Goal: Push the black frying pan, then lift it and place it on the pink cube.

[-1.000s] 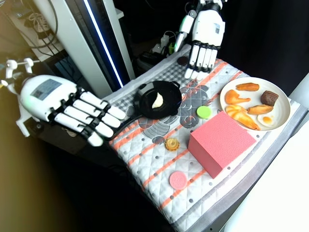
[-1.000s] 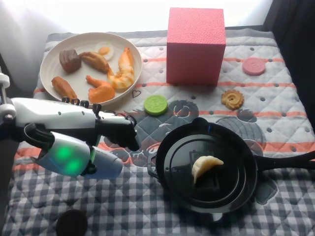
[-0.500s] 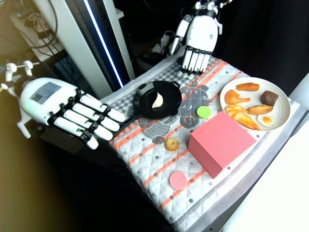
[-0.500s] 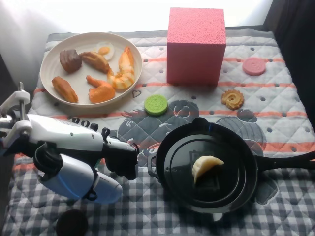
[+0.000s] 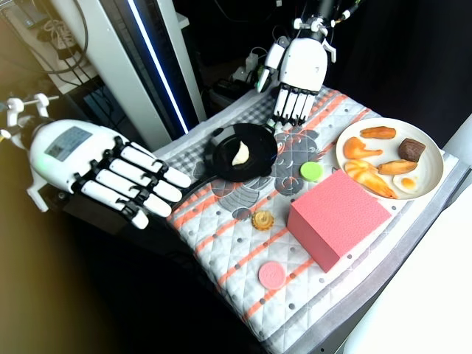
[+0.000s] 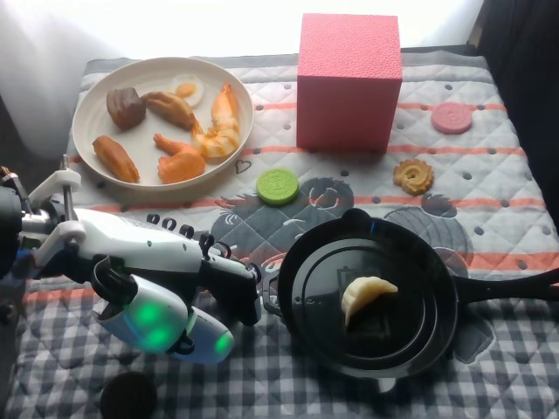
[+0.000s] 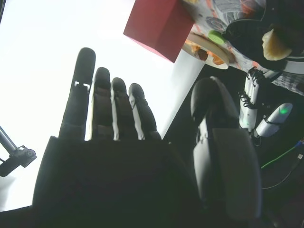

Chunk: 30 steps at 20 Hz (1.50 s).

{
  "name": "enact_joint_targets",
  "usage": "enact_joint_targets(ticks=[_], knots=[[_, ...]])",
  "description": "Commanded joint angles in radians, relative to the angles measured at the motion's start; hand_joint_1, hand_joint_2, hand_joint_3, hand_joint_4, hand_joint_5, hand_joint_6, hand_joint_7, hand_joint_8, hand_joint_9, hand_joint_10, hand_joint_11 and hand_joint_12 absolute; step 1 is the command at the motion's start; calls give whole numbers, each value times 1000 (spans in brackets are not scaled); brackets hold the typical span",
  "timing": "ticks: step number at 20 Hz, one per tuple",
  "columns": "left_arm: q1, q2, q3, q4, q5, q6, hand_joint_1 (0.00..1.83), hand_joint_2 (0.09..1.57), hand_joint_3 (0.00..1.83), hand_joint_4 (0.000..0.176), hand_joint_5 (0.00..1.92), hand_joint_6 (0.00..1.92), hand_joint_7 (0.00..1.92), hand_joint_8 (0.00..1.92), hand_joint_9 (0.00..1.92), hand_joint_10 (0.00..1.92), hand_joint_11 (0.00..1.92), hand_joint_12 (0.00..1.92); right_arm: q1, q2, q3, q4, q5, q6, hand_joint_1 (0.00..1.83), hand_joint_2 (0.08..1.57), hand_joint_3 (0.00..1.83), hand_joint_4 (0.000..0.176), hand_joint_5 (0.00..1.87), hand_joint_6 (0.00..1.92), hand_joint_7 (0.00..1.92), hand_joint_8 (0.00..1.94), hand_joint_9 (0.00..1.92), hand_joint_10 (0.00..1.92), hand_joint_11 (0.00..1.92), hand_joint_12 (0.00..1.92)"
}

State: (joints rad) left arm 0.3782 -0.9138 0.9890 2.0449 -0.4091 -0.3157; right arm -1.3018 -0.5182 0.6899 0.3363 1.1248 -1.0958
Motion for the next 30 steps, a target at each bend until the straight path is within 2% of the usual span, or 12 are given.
enact_joint_targets(ticks=[1,4,6,7,9,11,13,15,16,18,24,30], knots=[[-1,-7,0,-9,1,1,65,1531,0,0,134,641,225,404,0,812,0,1442,0,0,7,9,127,6,443,1300,0,0,0,0,27,9,0,278,0,1372],[-2,-16,1,-36,-13,23,242,1488,0,0,308,373,369,169,82,643,0,1286,-2,0,7,12,132,11,433,1297,0,0,0,0,36,7,0,360,0,1436],[-9,-21,2,-53,-20,39,178,1499,1,0,312,212,351,58,67,548,0,1148,-3,0,7,13,134,12,432,1303,2,0,0,0,44,7,0,392,0,1462],[-13,-23,1,-63,-25,46,205,1469,0,0,344,205,393,58,121,539,0,1221,-3,0,7,13,135,13,424,1307,2,0,0,0,57,10,0,427,0,1503],[-20,-27,1,-77,-34,60,223,1465,0,0,320,160,365,20,117,446,0,1126,-3,0,7,13,135,13,420,1308,2,0,0,0,43,3,0,416,0,1505],[-22,-31,1,-88,-42,69,406,1365,0,0,398,134,434,9,229,322,0,1190,-3,0,7,13,135,13,410,1307,1,0,0,0,52,5,0,410,0,1468],[-23,-35,1,-104,-50,84,358,1348,1,0,357,75,374,0,218,204,0,1065,-3,0,7,13,135,14,415,1310,1,0,0,0,57,5,0,407,0,1438],[-26,-36,1,-103,-50,89,490,1283,0,0,369,55,365,2,220,154,0,1038,-3,0,7,14,135,14,427,1308,0,0,0,0,54,2,0,446,0,1480],[-26,-34,1,-97,-40,89,535,1276,0,0,410,63,395,11,248,152,0,1132,-3,0,7,14,135,14,416,1305,0,0,0,0,59,3,0,442,0,1476],[-22,-25,2,-87,-23,88,248,1416,42,0,414,54,429,16,279,177,0,1292,-5,0,7,14,135,17,423,1307,0,0,0,0,64,5,0,429,0,1484],[-35,-2,-4,-44,10,76,412,1310,0,0,481,67,477,13,257,339,0,1393,-7,0,7,19,136,17,421,1304,0,0,0,0,34,3,0,329,0,1397],[-45,14,-9,-4,49,74,264,1356,5,0,456,33,454,2,239,327,0,1301,-8,0,7,21,138,17,448,1307,2,0,0,0,23,1,0,364,0,1469]])
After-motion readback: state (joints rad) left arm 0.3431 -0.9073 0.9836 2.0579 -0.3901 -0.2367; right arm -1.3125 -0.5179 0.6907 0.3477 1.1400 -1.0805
